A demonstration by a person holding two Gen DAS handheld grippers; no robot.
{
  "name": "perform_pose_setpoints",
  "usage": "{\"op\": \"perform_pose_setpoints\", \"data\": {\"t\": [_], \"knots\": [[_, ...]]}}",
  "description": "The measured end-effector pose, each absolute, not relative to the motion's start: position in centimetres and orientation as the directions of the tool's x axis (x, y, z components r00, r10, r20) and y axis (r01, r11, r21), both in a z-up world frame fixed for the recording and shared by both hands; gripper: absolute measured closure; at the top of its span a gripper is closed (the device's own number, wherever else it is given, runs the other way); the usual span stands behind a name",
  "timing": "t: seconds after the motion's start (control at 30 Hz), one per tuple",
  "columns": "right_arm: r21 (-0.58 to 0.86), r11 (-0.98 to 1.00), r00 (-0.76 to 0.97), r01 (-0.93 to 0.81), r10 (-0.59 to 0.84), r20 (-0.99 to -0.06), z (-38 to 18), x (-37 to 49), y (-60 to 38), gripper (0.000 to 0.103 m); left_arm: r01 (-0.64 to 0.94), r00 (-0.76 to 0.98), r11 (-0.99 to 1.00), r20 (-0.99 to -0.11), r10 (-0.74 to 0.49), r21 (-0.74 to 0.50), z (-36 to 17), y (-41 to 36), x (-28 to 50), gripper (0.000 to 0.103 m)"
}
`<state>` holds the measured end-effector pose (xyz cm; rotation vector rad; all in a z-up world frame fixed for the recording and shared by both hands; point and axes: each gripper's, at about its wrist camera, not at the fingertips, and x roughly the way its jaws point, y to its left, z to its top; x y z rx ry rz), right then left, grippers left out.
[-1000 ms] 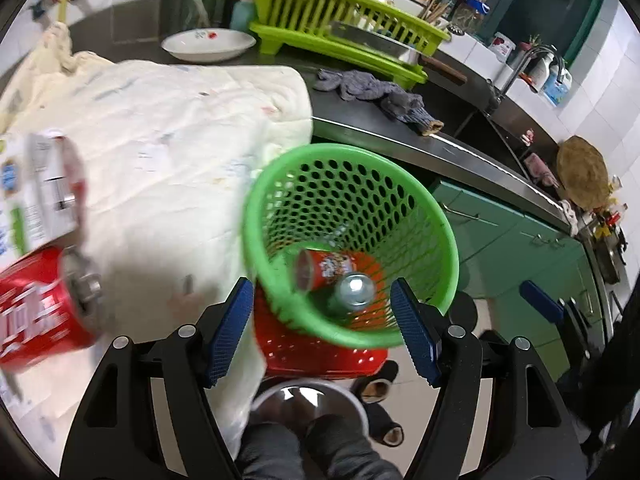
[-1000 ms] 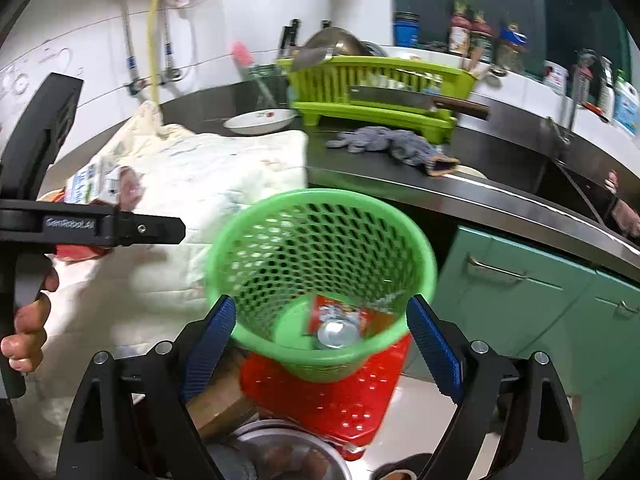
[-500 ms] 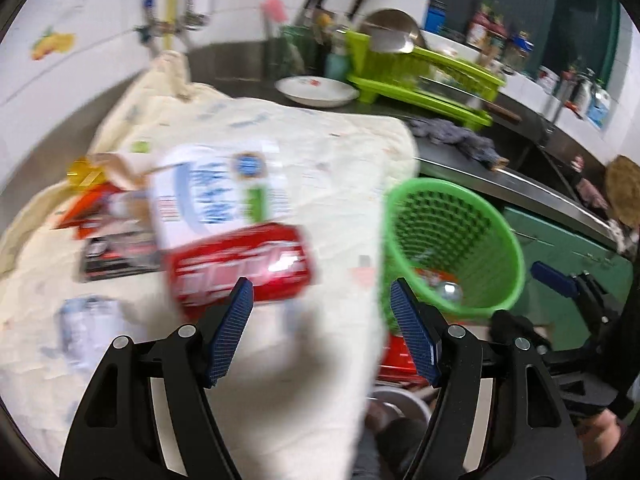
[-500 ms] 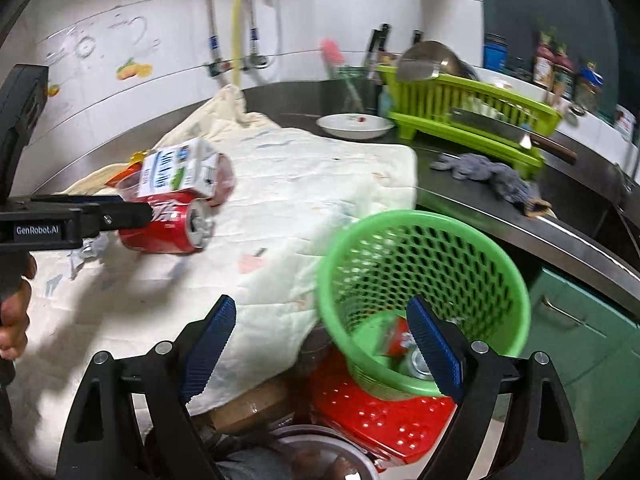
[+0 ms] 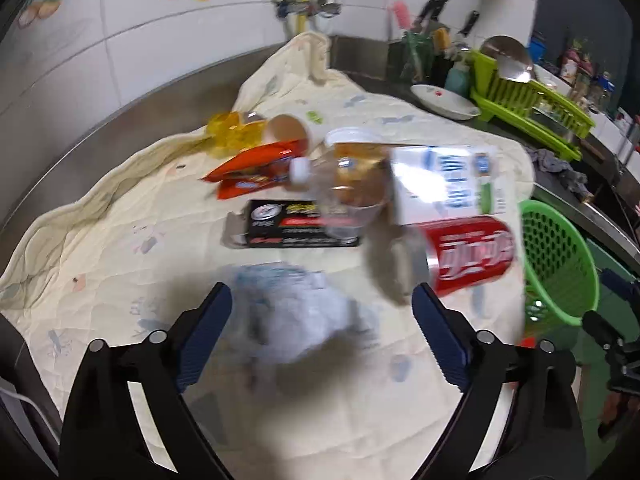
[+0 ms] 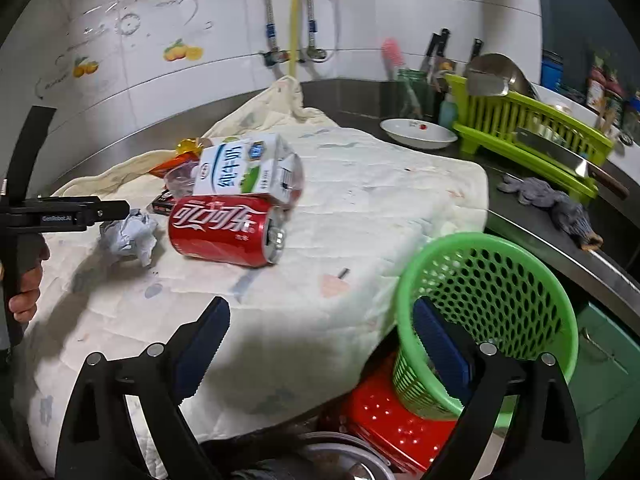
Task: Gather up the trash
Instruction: 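Grasp the crumpled white paper with the left tool while the right tool grasps the white milk carton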
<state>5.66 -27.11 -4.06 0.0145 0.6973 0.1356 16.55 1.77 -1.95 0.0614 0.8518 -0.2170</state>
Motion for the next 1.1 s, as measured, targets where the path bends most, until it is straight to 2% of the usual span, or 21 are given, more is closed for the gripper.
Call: {"op": "perform_pose_setpoints", "data": {"t": [0.17, 0.5, 0.77, 0.97, 1.1], "knots": [[0.051, 0.984, 0.75, -0.169, 0.162, -0.642, -3.7, 7.1, -25.7, 0.012, 0.176, 0.609, 0.982, -0.777, -0.161, -0.066, -3.4, 3.1, 18.0, 0.007], [0.072, 0.97, 0.71, -0.233, 0.22, -0.669, -2.7, 11.5, -24.6, 0.012, 0.156, 0.537, 0.972, -0.811, -0.233, -0.176, -6.6, 3.9, 19.8, 0.01], [0.089, 0.956, 0.69, -0.281, 0.266, -0.673, -2.2, 15.4, -24.1, 0.012, 0.17, 0.516, 0.966, -0.817, -0.258, -0.197, -7.6, 3.7, 20.7, 0.037], [0.158, 0.936, 0.672, -0.314, 0.337, -0.66, -1.8, 19.1, -24.1, 0.012, 0.189, 0.514, 0.961, -0.814, -0.271, -0.201, -7.9, 3.4, 20.9, 0.049], [0.186, 0.923, 0.657, -0.338, 0.372, -0.655, -2.1, 21.5, -23.9, 0.012, 0.199, 0.515, 0.96, -0.812, -0.275, -0.199, -7.9, 3.3, 20.9, 0.054]]}}
